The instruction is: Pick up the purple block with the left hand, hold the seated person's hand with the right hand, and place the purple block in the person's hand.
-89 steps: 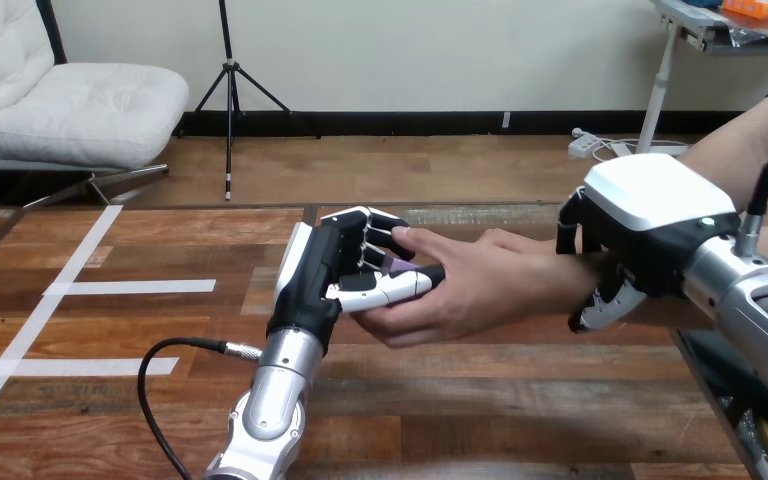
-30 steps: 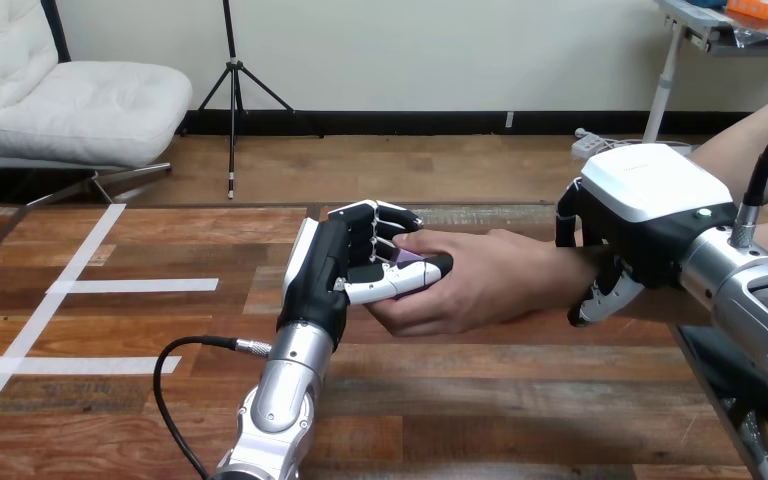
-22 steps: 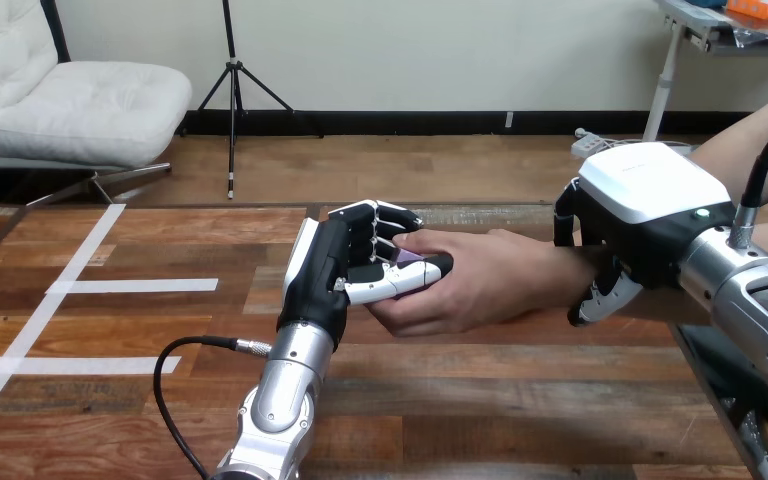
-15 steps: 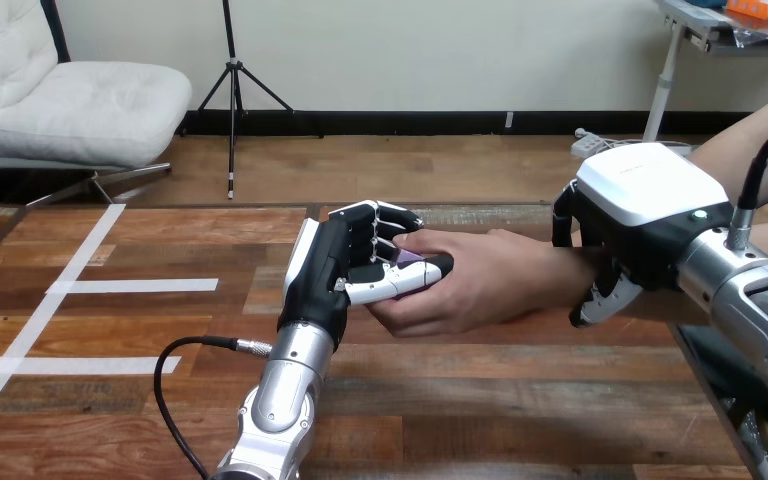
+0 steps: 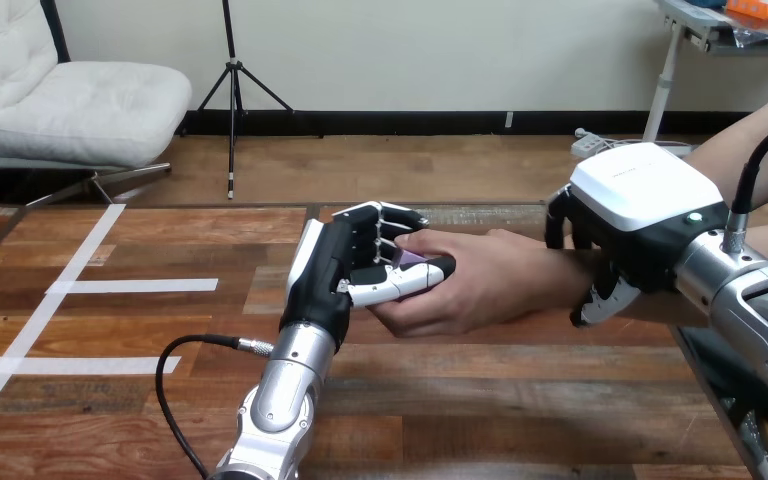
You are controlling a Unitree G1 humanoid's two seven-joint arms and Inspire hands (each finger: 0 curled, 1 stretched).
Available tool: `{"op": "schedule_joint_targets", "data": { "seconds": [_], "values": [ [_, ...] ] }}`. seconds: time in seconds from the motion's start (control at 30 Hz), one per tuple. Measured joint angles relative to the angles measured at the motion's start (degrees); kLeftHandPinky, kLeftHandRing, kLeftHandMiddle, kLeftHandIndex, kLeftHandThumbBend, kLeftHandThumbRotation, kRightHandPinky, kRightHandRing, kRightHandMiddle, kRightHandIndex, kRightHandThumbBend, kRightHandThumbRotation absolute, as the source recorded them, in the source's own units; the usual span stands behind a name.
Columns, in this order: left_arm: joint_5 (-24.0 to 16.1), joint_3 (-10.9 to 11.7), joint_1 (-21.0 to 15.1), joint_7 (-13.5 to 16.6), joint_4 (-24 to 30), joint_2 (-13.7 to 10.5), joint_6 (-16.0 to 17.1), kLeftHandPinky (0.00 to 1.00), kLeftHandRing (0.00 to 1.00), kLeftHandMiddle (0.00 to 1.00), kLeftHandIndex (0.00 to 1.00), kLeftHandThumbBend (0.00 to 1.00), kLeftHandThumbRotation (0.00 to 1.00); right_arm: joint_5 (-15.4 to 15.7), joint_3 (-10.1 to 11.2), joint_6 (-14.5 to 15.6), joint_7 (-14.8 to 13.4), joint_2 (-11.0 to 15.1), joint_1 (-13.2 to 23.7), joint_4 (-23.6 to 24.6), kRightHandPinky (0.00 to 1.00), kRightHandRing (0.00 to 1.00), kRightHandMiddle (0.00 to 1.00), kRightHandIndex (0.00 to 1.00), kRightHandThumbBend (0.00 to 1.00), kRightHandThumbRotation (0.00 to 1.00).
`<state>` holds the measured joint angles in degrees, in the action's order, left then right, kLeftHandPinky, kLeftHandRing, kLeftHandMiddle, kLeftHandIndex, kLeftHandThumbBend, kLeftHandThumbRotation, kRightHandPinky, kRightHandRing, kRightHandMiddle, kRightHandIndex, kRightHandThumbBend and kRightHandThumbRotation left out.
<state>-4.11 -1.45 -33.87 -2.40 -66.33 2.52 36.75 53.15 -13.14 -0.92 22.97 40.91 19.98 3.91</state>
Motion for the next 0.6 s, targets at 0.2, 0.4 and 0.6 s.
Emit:
{"op": "schedule_joint_targets", "data": {
  "seconds": [0.2,0.4,0.6],
  "values": [
    [-1.2,-0.5,0.0,-0.7,0.0,-0.2,0.0,0.68,0.74,0.78,0.76,0.75,0.25,0.5,0.0,-0.1,-0.1,0.0,0.0,0.0,0.56,0.64,0.69,0.71,0.81,0.0],
    [-2.3,-0.6,0.0,-1.1,0.0,-0.2,0.0,0.7,0.75,0.79,0.79,0.76,0.29,0.8,0.0,-0.1,-0.1,0.0,0.0,0.0,0.58,0.65,0.7,0.72,0.81,0.0],
    [-2.4,-0.6,0.0,-2.1,0.0,-0.2,0.0,0.66,0.73,0.77,0.78,0.74,0.3,0.8,0.0,-0.2,-0.3,0.1,0.0,0.0,0.58,0.64,0.7,0.72,0.81,0.0]
  ]
}}
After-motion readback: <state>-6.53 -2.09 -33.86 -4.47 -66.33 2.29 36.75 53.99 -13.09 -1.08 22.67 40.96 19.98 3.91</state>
